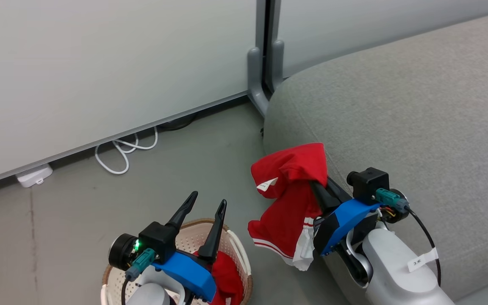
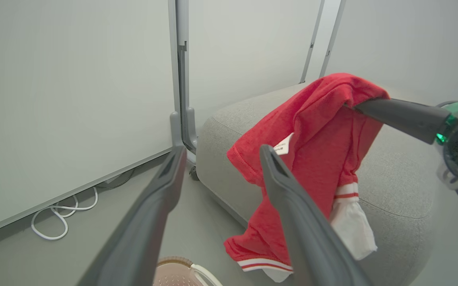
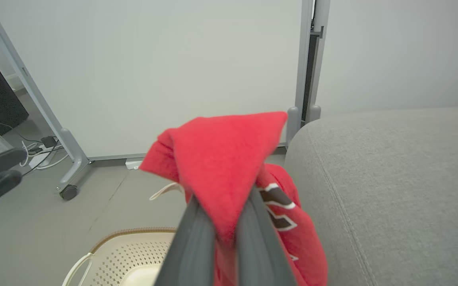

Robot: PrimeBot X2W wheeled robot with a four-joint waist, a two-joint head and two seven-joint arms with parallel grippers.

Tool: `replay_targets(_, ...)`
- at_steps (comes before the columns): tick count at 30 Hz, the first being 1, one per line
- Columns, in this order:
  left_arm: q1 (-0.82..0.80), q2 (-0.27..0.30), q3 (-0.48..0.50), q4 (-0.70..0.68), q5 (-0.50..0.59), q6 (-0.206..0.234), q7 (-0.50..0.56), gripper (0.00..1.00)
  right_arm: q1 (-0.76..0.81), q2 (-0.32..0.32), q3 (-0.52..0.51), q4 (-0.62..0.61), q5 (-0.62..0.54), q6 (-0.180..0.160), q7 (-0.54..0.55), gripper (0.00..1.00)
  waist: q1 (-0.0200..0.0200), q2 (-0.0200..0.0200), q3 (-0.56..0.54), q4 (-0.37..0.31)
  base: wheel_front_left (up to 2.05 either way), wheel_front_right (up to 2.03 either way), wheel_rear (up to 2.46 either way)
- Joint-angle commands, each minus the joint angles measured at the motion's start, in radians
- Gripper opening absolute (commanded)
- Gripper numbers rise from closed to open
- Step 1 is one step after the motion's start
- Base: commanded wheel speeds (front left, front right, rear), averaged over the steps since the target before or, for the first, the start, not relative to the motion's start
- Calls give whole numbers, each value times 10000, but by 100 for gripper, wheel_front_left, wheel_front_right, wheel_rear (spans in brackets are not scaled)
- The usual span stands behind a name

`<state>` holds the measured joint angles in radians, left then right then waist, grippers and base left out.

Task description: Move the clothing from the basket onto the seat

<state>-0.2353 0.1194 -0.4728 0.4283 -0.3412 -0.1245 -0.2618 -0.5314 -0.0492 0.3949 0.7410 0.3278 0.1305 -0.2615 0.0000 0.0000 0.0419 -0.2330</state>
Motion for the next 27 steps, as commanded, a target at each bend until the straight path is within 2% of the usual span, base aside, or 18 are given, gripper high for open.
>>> replay_targets(1,-146,-22,3,18,61,-87,-49,100,-48,-22,-2,-63,-12,3,-54,0,0,0,67,-444,0,0,0)
replay_targets(21,-319,192,-257,-2,-142,-89,-48,100,187,-22,0,-286,157,3,-54,0,0,0,305,-2717,0,0,0)
replay_targets(27,-292,222,-306,-28,-133,-90,-48,100,235,-19,-30,-331,119,4,-53,0,0,0,329,-2928,0,0,0)
